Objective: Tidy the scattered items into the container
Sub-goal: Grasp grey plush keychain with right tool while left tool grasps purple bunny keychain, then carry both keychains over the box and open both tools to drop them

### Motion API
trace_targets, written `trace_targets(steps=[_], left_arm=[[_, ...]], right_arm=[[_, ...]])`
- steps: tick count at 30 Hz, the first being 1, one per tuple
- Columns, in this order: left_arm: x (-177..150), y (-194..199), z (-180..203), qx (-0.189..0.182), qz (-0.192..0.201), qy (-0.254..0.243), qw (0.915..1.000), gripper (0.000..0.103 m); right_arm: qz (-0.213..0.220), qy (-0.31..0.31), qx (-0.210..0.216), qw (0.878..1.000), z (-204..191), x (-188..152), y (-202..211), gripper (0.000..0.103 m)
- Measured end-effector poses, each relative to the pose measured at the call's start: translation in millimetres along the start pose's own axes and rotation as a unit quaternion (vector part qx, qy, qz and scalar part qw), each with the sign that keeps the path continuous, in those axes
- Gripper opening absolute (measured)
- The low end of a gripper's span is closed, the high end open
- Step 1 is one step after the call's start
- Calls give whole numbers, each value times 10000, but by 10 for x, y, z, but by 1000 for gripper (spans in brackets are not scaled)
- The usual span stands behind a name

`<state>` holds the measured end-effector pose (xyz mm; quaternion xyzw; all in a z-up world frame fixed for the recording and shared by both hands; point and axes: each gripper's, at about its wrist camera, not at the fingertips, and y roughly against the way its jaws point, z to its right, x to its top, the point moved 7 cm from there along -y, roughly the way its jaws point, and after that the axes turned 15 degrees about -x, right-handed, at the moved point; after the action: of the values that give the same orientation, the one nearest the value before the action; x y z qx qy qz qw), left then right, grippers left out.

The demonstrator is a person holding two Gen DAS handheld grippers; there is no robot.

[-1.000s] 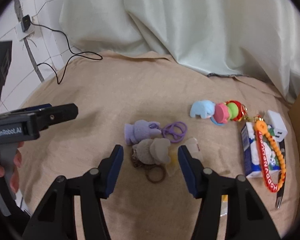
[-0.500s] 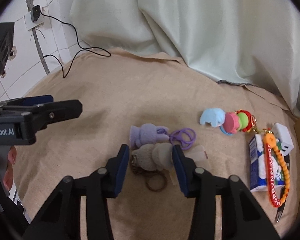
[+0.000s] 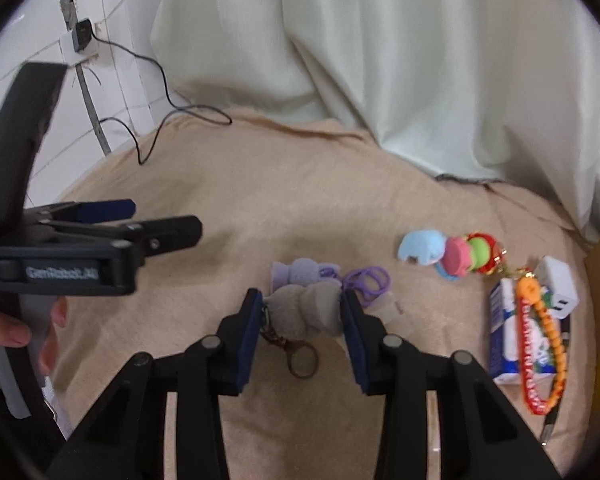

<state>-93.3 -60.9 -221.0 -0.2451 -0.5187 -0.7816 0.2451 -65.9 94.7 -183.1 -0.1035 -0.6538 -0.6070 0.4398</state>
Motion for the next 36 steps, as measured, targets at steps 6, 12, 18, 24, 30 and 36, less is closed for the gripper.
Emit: trace_targets(steps=[6,12,18,24,30,36], left_arm=[[65,-12,338,-269,159,-460,9985,103],[-31,-335,623,35,-275,-756,9967,103],[-177,-607,741,-144,-773,-990,9920,99],[-155,-715,895,-326,-820,-1328,9872,81],[-179,-767,908,-469,-965,-1357,9849,46],[-159,-734,854,-700,-791,-1054,9888,36]], right_arm=[[226,-342,-245,9989,374,-3,328,44],[133,-624,-449,9970,719,-120,390,44],[125,-801,-445,9957,910,-162,452,44],[178,-928,-376,9948,969,-141,502,44],[187,-977,-283,9946,985,-137,481,44],[135,-1000,-269,9945,1003,-161,461,44]])
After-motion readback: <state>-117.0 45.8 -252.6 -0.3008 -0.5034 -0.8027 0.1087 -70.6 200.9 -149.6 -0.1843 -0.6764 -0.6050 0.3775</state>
